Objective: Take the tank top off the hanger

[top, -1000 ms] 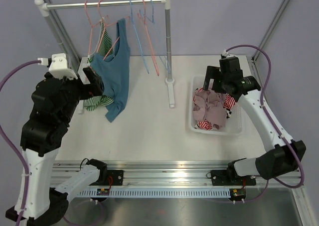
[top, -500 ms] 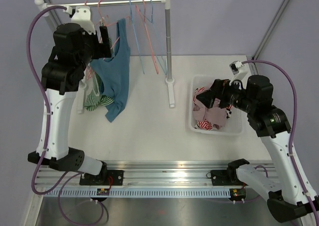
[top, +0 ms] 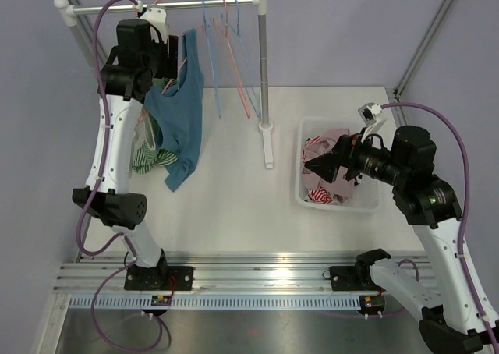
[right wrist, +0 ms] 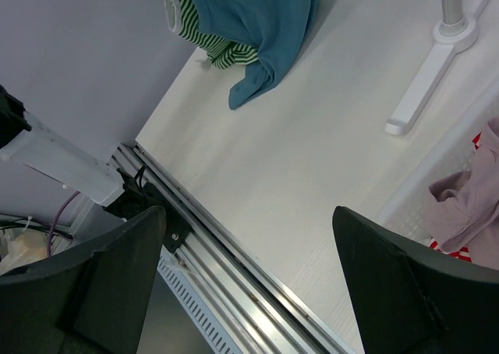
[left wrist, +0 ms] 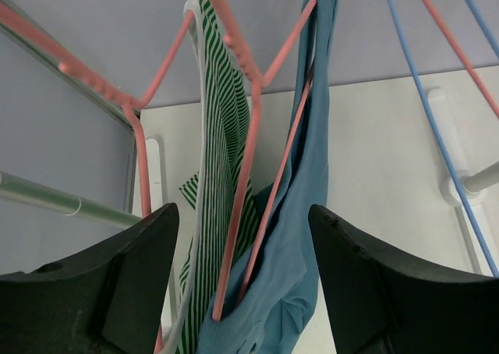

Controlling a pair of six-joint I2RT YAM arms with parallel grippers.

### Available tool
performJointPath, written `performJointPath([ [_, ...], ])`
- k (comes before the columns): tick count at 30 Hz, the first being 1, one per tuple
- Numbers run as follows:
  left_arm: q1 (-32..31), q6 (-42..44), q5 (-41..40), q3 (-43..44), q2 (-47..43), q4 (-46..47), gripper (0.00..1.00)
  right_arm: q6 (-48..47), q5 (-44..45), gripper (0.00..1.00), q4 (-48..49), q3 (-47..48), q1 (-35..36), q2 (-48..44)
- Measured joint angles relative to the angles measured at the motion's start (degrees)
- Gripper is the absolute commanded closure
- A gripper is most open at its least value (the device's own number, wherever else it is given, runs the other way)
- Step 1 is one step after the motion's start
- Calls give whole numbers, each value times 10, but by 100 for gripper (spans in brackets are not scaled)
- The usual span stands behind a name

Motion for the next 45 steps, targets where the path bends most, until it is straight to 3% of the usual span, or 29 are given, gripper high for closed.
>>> performJointPath([
  [2,6,4,0,6,17,2,39,2,-8,6,0,0,0,0],
  [4,14,5,9,9,28,4,58,5,-16,6,4,-4,0,0],
  [6,19,2,21,9,34,3,70,7,-22,7,5,-9,0,0],
  [9,24,-3,40,10,35,0,73,11,-28,7,8,-16,0,0],
  [15,23,-12,67,16,35,0,100,19,-35,7,19,-20,0,-1],
  [30,12,-81,110,53,16,-18,100,26,-47,7,22,-21,0,-14],
  [42,4,-138,133,54,-82,-30,100,40,-49,1,65,-23,0,-13],
  [45,-5,-159,144,5,-139,-28,100,56,-50,1,99,-38,0,-13],
])
